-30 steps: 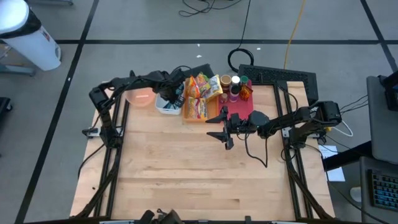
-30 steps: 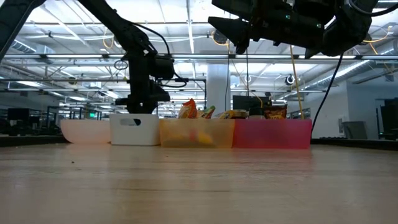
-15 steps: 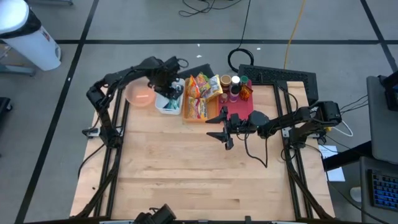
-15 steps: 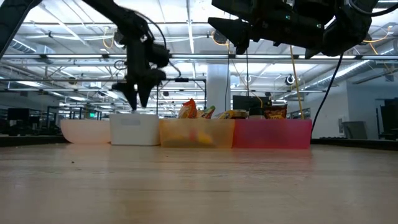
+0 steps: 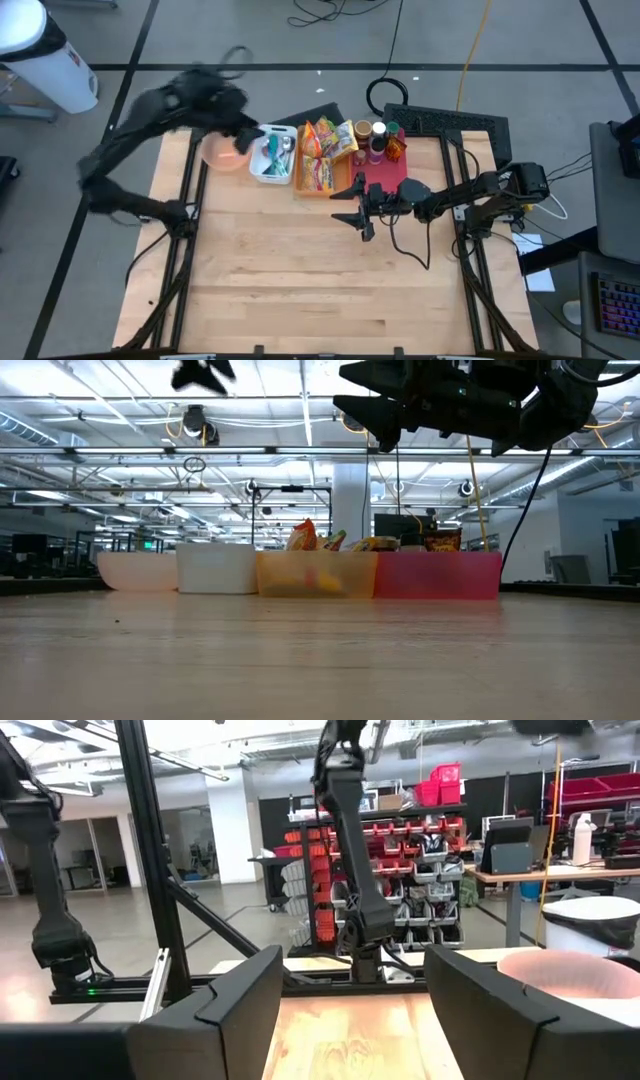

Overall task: Pick & Place Food Item
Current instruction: Return to Home Position

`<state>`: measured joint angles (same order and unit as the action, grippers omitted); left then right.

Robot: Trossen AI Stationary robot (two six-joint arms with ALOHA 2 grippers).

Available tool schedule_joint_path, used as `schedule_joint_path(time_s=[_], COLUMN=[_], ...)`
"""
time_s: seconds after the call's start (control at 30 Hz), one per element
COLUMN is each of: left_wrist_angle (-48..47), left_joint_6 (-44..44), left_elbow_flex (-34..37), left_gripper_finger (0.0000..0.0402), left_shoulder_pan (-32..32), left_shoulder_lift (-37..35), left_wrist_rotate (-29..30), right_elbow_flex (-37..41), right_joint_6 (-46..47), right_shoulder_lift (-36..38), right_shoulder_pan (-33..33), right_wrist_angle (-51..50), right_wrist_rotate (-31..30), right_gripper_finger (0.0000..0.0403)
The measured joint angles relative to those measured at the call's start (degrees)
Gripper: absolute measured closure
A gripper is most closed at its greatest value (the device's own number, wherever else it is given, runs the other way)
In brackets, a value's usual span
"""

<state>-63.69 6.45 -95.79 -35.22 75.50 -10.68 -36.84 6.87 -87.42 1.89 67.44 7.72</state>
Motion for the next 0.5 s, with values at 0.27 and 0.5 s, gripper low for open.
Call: schedule_joint_path(time_s=[0.27,0.5], left_wrist_angle=[7.63,16.42], left_joint_6=[-0.34,-0.32], left_elbow_flex=[0.13,10.4], left_gripper_finger=[0.0204,0.0204], left_shoulder_pan=[7.94,15.29], left_shoulder_lift=[-18.5,-32.02], left_wrist_rotate=[0.42,0.97], right_elbow_flex=[0.0,0.0], right_joint_6=[-0.02,-0.02], right_shoulder_lift=[0.0,0.0], right_shoulder_pan=[0.0,0.0], right_wrist_angle=[0.1,0.46], right_wrist_rotate=[-0.12,-0.17], right_gripper_finger=[0.0165,0.0165])
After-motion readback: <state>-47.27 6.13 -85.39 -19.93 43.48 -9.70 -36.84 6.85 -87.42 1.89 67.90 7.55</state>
